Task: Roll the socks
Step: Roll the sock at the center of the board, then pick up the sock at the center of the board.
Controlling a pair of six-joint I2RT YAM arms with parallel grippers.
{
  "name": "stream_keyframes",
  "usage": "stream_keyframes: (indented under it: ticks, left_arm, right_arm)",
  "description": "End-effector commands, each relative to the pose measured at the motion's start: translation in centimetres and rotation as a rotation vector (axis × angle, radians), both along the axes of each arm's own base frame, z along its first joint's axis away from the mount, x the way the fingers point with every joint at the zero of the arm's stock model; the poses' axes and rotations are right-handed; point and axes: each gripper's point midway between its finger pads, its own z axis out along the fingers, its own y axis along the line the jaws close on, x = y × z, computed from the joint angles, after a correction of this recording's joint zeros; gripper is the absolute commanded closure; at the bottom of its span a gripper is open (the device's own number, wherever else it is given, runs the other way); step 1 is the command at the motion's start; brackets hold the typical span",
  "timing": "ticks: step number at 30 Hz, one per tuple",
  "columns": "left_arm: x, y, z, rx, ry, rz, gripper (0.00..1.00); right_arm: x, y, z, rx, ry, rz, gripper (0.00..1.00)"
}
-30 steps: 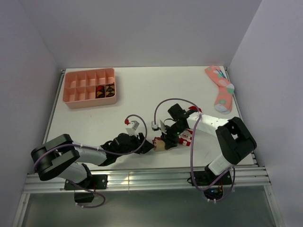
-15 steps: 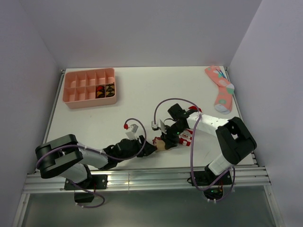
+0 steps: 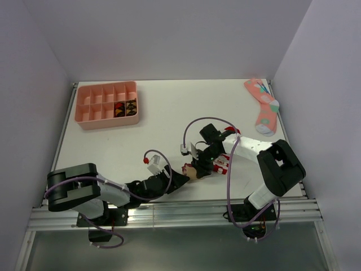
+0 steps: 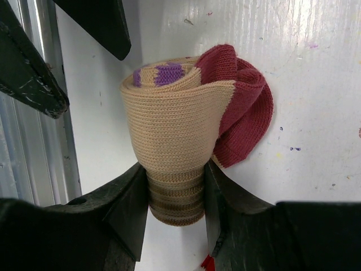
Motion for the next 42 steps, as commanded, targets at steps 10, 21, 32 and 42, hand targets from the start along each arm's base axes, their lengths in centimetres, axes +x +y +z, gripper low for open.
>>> stream_keyframes:
  ticks: [10,21,32,42]
  left_arm:
    - [1.2,-0.6,0.9,-0.062,0.049,0.144,0.34]
    - [1.1,-2.0,0.0,-0.095,0.087,0.169,0.34]
    - [1.8,-1.9,-1.2,-0.074,0.100,0.221,0.34]
    - [1.9,-1.7,-2.5,-0.051,0.123,0.270,0.35]
  right_arm:
    - [-0.7,-3.0,-2.3,-0.192,0.041,-0.038,0.65]
    - [-1.0,-2.9,-2.5,-0.205,0.052,-0.028,0.65]
    - [-2.7,-3.0,-2.8,-0.229,0.157,0.000,0.66]
    - [-3.1,-3.1,-2.9,-0.265,0.223,0.002,0.66]
